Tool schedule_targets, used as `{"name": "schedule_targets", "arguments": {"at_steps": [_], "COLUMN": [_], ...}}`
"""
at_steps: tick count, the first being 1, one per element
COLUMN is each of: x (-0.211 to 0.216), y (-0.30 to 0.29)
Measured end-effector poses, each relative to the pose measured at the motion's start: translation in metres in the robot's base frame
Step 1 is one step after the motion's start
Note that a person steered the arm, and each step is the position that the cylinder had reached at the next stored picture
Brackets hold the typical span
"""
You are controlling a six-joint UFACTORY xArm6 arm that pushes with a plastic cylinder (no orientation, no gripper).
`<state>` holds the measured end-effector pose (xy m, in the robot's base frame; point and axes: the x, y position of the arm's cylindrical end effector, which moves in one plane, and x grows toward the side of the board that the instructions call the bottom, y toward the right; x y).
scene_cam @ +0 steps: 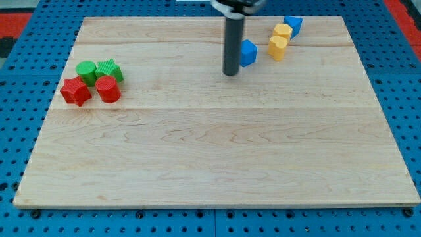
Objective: Slide green star towards group of blocks
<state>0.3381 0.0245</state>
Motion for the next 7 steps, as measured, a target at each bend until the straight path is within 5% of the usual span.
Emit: {"name": "schedule_targets", "arguments": {"at_steps": [1, 2, 4, 5, 6, 7], "x": [-0.040, -0.025, 0.156, 0.174, 0.155, 0.099], "y": [0.086, 0.070, -0.126, -0.274, -0.329, -0.315]}}
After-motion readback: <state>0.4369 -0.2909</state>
